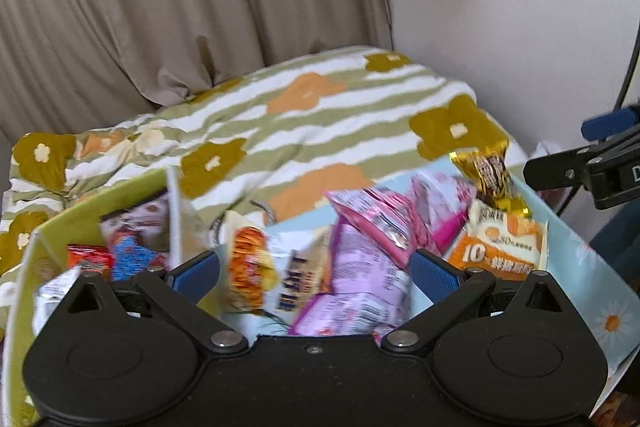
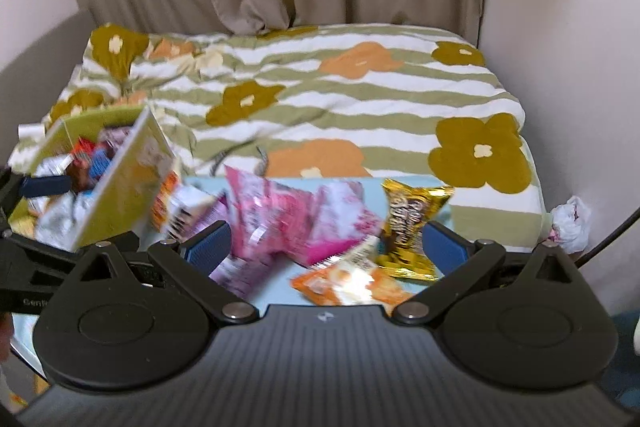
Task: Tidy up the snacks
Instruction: 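Move both grippers back to the snack pile on the blue cloth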
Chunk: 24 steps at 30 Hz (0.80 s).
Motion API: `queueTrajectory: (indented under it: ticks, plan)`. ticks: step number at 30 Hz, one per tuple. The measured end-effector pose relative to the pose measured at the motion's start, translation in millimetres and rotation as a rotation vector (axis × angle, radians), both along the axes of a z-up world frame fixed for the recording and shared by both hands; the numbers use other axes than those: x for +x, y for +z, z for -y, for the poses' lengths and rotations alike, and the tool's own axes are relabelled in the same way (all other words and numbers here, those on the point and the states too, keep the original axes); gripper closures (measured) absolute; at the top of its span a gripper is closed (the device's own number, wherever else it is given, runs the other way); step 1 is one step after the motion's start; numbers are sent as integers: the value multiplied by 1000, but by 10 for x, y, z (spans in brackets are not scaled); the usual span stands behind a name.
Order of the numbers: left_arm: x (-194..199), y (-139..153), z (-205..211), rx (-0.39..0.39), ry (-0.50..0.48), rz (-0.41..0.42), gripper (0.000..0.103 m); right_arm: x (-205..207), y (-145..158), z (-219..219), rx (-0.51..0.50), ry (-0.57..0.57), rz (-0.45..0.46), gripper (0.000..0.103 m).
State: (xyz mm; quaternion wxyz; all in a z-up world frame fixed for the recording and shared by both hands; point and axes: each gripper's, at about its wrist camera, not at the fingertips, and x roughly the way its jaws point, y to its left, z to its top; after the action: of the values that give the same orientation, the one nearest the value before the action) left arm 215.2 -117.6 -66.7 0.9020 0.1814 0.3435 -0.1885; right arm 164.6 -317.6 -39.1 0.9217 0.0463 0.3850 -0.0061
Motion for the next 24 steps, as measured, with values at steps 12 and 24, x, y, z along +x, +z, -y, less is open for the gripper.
queueTrajectory:
  ticks: [12,24]
  plan:
    - [228,-720,431,166,-8,-71,0,242,-720,266,-44,182,-76,0]
    - [330,-1082,594,272,-31,-90,10,410,-1109,253,-85,266,-133,0]
